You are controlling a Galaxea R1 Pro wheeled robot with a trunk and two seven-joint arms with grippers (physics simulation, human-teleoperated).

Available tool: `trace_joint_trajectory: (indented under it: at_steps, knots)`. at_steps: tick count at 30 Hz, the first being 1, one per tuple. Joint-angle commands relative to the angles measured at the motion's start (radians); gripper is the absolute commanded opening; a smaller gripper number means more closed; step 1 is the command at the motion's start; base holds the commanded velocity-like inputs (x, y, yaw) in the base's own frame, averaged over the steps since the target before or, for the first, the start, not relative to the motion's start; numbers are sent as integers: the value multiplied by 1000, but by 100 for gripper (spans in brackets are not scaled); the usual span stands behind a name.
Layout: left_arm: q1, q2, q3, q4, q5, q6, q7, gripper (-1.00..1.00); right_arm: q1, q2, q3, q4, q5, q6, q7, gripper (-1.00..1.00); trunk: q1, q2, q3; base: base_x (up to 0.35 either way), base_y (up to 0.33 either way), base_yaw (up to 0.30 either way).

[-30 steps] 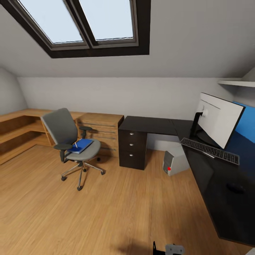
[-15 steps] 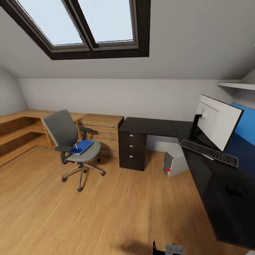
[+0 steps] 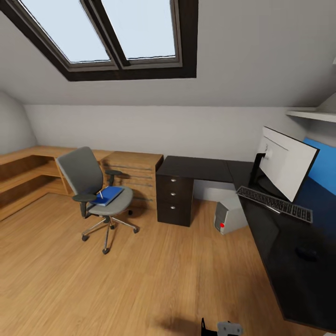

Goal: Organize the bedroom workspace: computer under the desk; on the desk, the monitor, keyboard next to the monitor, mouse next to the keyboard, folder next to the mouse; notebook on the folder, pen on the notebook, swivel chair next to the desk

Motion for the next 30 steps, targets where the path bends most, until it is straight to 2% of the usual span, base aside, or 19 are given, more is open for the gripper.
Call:
trace_joint_trajectory:
  at_steps: [1,30]
  knots:
    - [-1,1,-6,0,10,-6,6,100,-1,0,-6,2,11,-3,-6,100,-4,7,2,0,0,0]
    - [-1,1,-7,0,10,-6,6,100,-1,0,-6,2,11,-4,-5,100,-115,210,133,0,0,0]
